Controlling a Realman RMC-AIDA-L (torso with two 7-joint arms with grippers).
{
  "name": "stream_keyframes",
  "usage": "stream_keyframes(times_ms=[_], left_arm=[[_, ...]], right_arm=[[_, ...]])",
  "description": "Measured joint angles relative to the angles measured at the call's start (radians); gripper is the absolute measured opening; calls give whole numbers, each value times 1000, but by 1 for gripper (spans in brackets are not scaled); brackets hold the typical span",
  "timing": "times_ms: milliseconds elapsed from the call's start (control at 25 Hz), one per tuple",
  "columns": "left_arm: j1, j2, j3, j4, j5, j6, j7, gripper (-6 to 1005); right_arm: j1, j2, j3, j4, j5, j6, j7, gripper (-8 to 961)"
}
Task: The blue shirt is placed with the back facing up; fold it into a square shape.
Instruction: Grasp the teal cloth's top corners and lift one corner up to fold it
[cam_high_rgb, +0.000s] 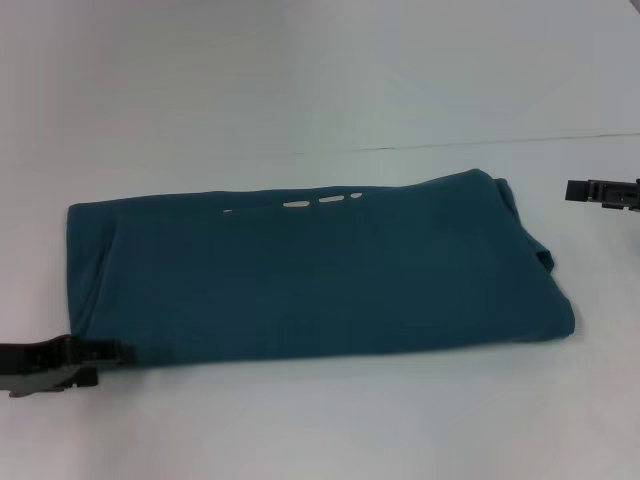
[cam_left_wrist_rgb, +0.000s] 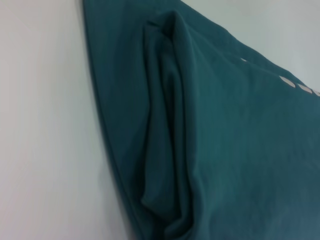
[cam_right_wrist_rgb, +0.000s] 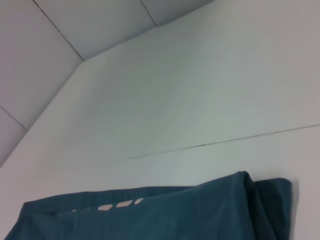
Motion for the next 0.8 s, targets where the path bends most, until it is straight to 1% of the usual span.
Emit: stream_keyframes(times_ms=[120, 560, 800], left_arm=[[-3, 0, 17, 0, 1, 2, -12, 726], [-10, 0, 23, 0, 29, -7, -32, 726], [-36, 10, 24, -39, 66, -27, -40, 726]], right_arm=[[0, 0, 1, -2, 5, -1, 2, 926], [2, 0, 0, -3, 17, 0, 2, 924], [3, -1, 0, -4, 36, 1, 2, 924]])
